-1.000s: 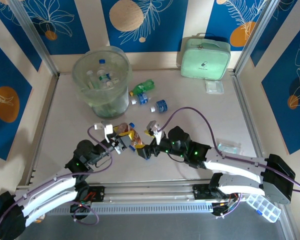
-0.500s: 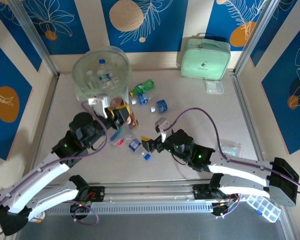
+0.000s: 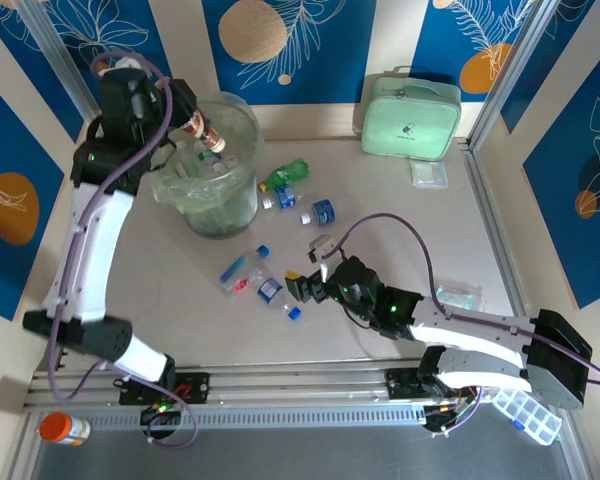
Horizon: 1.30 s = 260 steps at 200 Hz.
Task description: Put the plastic bottles in the bin
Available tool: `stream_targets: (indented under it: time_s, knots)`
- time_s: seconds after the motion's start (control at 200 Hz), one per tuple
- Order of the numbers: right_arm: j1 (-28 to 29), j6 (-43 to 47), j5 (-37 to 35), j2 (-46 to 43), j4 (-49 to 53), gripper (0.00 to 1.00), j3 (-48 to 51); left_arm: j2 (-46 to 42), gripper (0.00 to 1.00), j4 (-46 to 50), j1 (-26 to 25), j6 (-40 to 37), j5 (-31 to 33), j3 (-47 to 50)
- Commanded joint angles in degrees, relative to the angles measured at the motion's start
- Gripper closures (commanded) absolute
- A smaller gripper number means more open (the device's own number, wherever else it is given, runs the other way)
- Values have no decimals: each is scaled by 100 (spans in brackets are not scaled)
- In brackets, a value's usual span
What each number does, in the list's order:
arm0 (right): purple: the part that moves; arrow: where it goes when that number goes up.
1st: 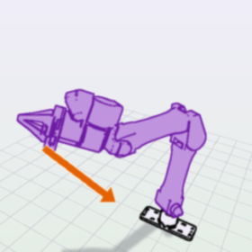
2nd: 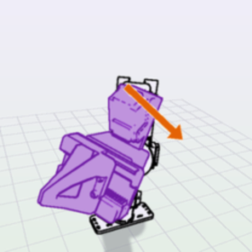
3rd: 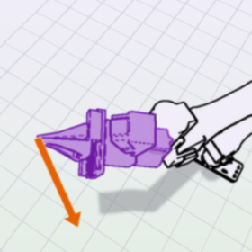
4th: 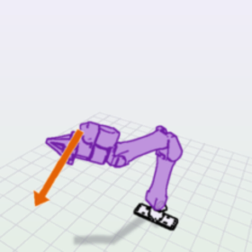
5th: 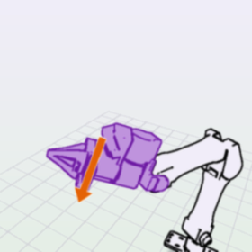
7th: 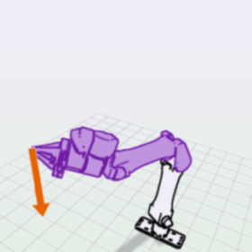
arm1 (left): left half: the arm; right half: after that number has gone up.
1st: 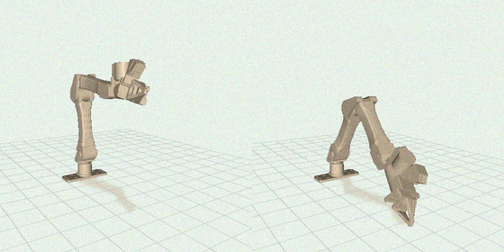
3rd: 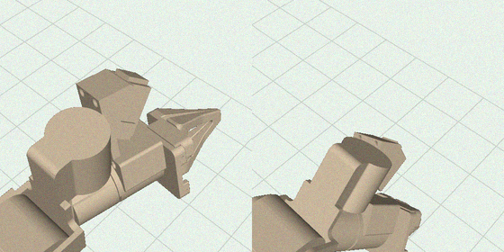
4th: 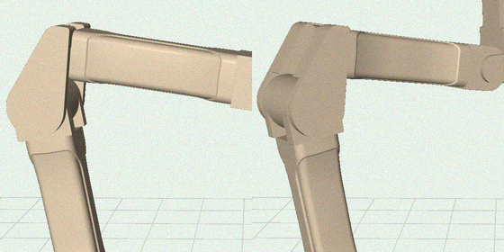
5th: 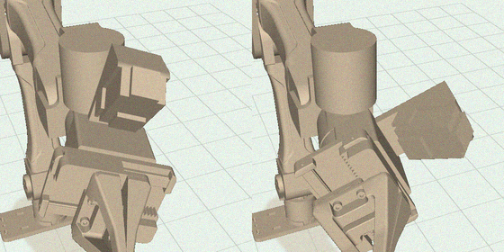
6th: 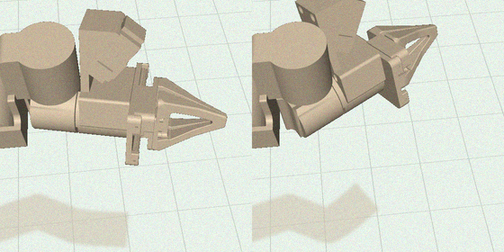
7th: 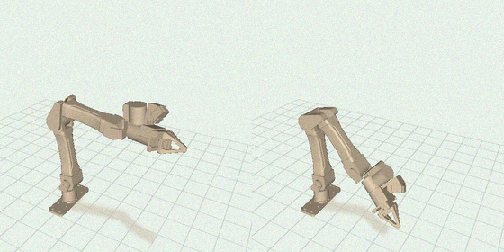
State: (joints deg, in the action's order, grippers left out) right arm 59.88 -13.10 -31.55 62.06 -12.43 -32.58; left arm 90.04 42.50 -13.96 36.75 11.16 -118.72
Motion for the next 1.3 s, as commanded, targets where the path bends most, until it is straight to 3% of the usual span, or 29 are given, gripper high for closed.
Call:
stream_targets:
  time_s: [0.0,0.195,0.46,0.795,1.05,1.296]
  knots:
    - [6,-14,-125,73,-7,13,-229,678,100,1488,353,332,-588,-790]
    - [133,64,-229,47,-81,13,-222,1382,100,1726,685,369,-975,-1063]
    - [152,81,-388,110,26,13,-284,2082,100,1763,747,352,-1696,-1010]
    - [150,54,-464,350,179,13,-451,2384,97,1537,745,267,-1773,-492]
    - [155,65,-510,336,199,13,-460,2657,70,1399,745,254,-1996,-361]
    - [160,106,-521,377,185,13,-467,2482,33,1285,747,204,-2093,-381]
